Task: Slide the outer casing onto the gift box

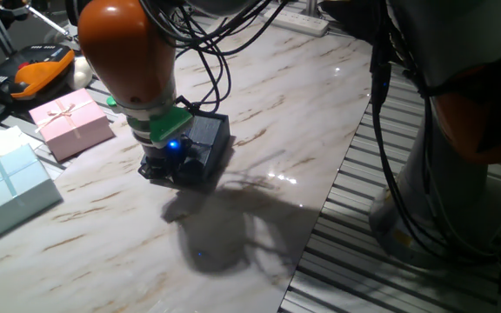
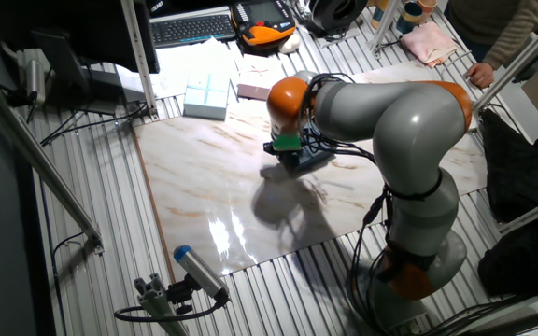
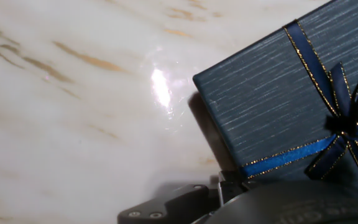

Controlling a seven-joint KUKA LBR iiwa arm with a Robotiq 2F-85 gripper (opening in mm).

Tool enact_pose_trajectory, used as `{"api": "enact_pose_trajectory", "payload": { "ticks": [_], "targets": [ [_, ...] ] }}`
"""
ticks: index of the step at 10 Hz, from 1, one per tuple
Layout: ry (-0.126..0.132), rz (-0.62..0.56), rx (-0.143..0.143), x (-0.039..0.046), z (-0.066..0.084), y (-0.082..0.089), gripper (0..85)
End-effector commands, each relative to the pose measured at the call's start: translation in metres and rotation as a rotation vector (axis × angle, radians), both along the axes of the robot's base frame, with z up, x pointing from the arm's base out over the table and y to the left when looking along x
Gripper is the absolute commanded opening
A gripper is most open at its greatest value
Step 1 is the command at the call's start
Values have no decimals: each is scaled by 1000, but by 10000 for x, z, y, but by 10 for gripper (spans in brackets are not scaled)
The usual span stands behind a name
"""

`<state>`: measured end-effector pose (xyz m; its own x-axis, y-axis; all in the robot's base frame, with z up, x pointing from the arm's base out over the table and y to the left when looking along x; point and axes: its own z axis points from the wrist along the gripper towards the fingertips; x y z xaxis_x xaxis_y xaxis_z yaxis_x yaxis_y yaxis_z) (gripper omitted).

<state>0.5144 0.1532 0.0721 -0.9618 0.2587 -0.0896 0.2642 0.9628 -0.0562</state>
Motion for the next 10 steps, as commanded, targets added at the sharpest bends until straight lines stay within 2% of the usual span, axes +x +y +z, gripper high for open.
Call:
{"api": "enact_pose_trajectory", "payload": {
  "ticks": [1, 8, 10],
  "targets": [
    [2, 6, 2, 10, 15, -24, 0],
    [13, 62, 35, 100, 65, -295, 0],
    [27, 71, 41, 113, 108, -334, 0]
  ]
}}
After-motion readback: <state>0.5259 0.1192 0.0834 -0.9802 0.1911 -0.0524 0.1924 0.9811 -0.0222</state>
